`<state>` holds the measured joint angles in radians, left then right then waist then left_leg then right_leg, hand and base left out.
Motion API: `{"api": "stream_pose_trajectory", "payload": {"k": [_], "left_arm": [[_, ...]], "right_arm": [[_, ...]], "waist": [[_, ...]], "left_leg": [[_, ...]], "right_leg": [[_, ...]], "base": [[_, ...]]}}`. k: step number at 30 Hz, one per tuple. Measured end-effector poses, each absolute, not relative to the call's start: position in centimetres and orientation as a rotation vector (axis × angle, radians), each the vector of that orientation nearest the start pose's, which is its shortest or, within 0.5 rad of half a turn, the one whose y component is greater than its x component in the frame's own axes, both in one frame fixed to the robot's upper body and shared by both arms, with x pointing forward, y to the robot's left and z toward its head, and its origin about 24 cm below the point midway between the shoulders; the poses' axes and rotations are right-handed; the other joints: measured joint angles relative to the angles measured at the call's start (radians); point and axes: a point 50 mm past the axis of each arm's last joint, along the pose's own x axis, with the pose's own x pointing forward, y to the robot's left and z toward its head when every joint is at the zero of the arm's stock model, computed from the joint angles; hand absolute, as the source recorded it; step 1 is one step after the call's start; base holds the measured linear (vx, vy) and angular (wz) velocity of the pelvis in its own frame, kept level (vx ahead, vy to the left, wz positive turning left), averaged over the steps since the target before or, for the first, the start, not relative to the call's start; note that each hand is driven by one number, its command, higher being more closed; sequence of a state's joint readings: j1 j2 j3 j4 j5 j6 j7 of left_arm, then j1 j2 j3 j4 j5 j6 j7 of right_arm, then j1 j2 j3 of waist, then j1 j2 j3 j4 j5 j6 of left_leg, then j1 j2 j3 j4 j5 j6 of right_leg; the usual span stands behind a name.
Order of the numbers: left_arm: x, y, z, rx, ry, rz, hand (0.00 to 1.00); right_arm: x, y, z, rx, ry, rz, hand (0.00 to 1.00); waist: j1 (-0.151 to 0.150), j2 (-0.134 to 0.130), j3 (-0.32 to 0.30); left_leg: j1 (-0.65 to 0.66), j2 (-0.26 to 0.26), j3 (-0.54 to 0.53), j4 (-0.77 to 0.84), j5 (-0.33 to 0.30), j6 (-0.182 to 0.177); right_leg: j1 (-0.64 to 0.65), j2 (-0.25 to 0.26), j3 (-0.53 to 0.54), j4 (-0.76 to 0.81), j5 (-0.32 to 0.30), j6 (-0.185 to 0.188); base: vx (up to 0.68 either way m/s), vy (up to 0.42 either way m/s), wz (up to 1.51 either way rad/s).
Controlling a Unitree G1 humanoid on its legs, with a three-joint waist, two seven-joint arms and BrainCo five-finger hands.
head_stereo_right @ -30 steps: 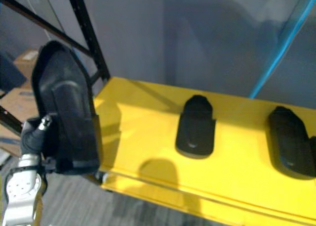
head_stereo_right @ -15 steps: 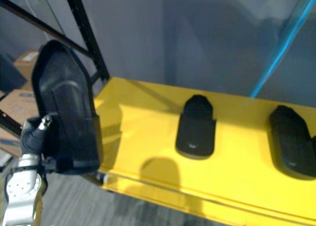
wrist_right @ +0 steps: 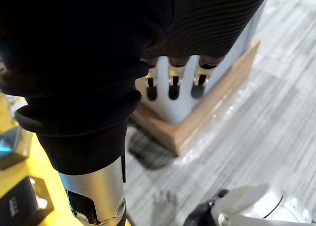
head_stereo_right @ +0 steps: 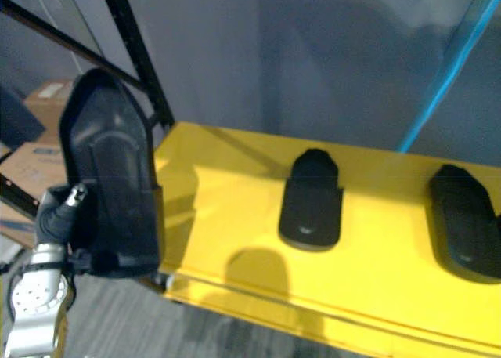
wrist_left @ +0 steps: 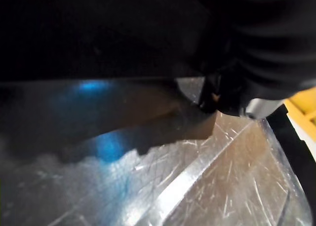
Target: Walk over and take plastic housings, then place them on the shelf
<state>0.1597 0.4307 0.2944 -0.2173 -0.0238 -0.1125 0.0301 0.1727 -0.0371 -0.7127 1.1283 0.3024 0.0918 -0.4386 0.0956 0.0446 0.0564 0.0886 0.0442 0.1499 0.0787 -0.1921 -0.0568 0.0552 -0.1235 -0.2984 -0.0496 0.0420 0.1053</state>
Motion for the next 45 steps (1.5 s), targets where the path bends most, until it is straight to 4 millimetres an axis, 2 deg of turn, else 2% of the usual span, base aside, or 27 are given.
{"api": "stream_pose_trajectory", "payload": {"k": [6,16,21,26,32,45], "left_arm": [[21.4,29.4,9.6,0.509,-0.089,0.258,1.0],[22.3,31.6,7.0,0.563,0.121,0.248,1.0],[22.9,31.8,7.2,0.562,0.119,0.254,1.0],[24.2,32.0,7.6,0.587,0.122,0.239,1.0],[24.3,32.4,6.8,0.577,0.174,0.254,1.0],[25.2,32.9,7.4,0.576,0.172,0.275,1.0]], "right_arm": [[-1.1,-24.8,-16.3,0.365,1.329,-1.279,0.0],[-0.7,-25.4,-16.1,0.354,1.303,-1.283,0.0],[-0.8,-25.4,-16.1,0.355,1.312,-1.279,0.0],[-0.8,-25.5,-16.1,0.354,1.313,-1.277,0.0],[-0.7,-25.5,-16.1,0.353,1.313,-1.276,0.0],[-0.8,-25.5,-16.0,0.351,1.313,-1.278,0.0]], "waist": [[-0.008,0.015,-0.002],[-0.033,0.021,-0.005],[-0.055,0.024,-0.003],[-0.058,0.034,0.003],[-0.071,0.039,0.007],[-0.085,0.042,0.01]], "left_leg": [[0.02,-0.001,0.008,-0.016,0.0,0.0],[0.039,-0.002,0.024,-0.035,0.0,0.001],[0.053,-0.003,0.03,-0.04,0.0,0.0],[0.054,-0.003,0.038,-0.04,0.0,0.0],[0.055,-0.003,0.054,-0.04,0.0,0.0],[0.056,-0.001,0.058,-0.04,0.0,0.0]], "right_leg": [[0.016,-0.001,-0.001,-0.03,0.016,-0.005],[0.017,-0.001,0.002,-0.031,0.017,-0.005],[0.025,-0.001,0.003,-0.031,0.017,-0.005],[0.022,-0.001,0.004,-0.031,0.023,-0.004],[0.015,0.0,0.022,-0.032,0.027,-0.002],[0.013,0.003,0.026,-0.04,0.028,0.0]], "base": [[0.01,0.003,-0.03],[0.01,-0.002,-0.04],[0.01,0.001,-0.03],[0.0,0.004,-0.02],[-0.01,0.001,-0.08],[0.0,0.0,0.0]]}}
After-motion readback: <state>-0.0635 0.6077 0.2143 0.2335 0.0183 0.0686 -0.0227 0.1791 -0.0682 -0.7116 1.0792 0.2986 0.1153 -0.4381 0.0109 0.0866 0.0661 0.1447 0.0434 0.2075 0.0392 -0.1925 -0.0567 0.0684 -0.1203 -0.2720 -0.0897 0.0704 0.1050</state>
